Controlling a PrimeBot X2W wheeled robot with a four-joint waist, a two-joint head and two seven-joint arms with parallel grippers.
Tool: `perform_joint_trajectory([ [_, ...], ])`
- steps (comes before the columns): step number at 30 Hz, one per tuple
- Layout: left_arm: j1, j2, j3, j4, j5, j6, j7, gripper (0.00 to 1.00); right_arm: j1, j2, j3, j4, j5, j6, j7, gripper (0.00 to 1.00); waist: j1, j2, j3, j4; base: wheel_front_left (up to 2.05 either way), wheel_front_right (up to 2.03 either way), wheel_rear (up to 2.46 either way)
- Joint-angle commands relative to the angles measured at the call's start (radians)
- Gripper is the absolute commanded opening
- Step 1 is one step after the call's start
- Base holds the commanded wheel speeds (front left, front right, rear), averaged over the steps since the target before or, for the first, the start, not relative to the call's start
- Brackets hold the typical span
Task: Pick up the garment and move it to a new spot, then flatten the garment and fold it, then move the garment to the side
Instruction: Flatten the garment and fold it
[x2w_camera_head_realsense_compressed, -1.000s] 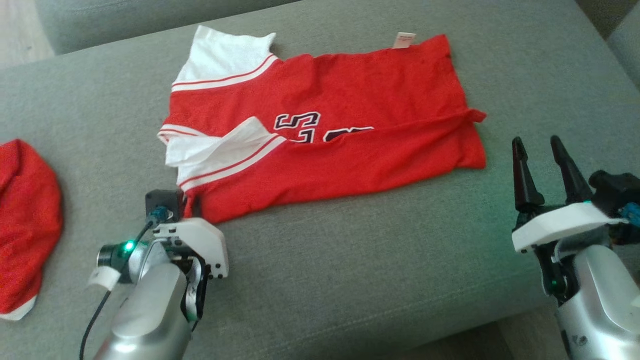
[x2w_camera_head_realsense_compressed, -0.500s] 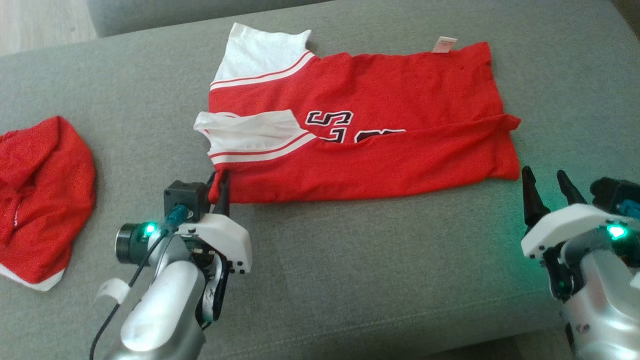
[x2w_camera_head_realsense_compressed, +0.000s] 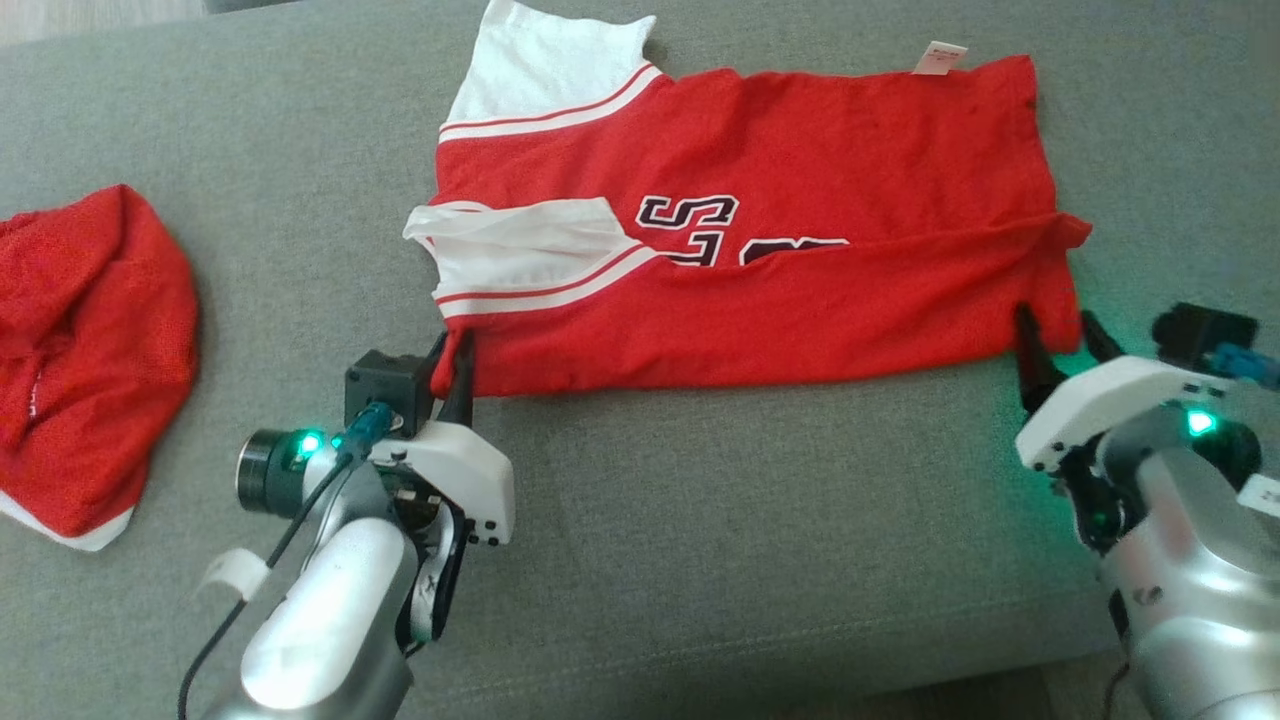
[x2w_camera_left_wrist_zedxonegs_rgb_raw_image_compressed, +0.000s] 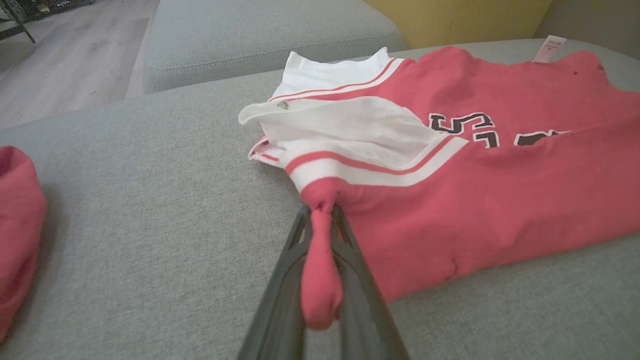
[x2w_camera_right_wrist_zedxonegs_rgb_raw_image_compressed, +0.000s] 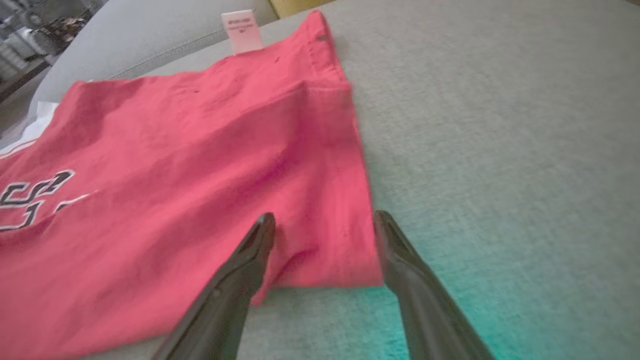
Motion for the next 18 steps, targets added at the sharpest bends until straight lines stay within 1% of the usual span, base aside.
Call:
perform_joint_trajectory([
  [1, -0.043, 0.022, 0.025, -0.033, 0.009, 0.011, 0.002, 0.0, -0.022, -0.017, 0.04, -0.014, 0.001, -0.001, -0.007, 0.24, 0.0, 0.0, -0.002, 0.0, 0.0, 0.0, 0.0],
  [2, -0.043, 0.023, 0.024, -0.03, 0.009, 0.011, 0.005, 0.0, -0.024, -0.025, 0.054, -0.01, 0.003, -0.001, -0.013, 0.0, 0.0, 0.0, -0.005, 0.001, 0.0, 0.0, 0.0],
  [5, -0.042, 0.027, 0.023, -0.021, 0.009, 0.012, 0.008, 0.0, -0.025, -0.039, 0.078, -0.003, 0.016, -0.001, -0.014, 0.0, 0.0, 0.0, -0.014, 0.001, 0.0, 0.0, 0.0],
  [9, -0.029, 0.041, 0.026, -0.004, 0.001, 0.012, 0.012, 0.0, -0.019, -0.09, 0.125, 0.012, 0.03, -0.001, -0.001, 0.0, 0.0, 0.0, -0.039, 0.0, 0.0, 0.0, 0.0],
  [14, 0.011, 0.066, 0.025, 0.015, -0.016, 0.003, 0.035, 0.0, 0.011, -0.155, 0.192, 0.002, 0.069, -0.001, 0.066, 0.0, 0.0, 0.0, -0.084, -0.003, 0.0, 0.0, 0.0],
  [18, 0.055, 0.082, 0.02, 0.007, -0.035, -0.009, 0.051, 0.0, 0.05, -0.207, 0.248, -0.045, 0.118, -0.001, 0.135, 0.0, 0.0, 0.0, -0.121, -0.006, 0.0, 0.0, 0.0],
])
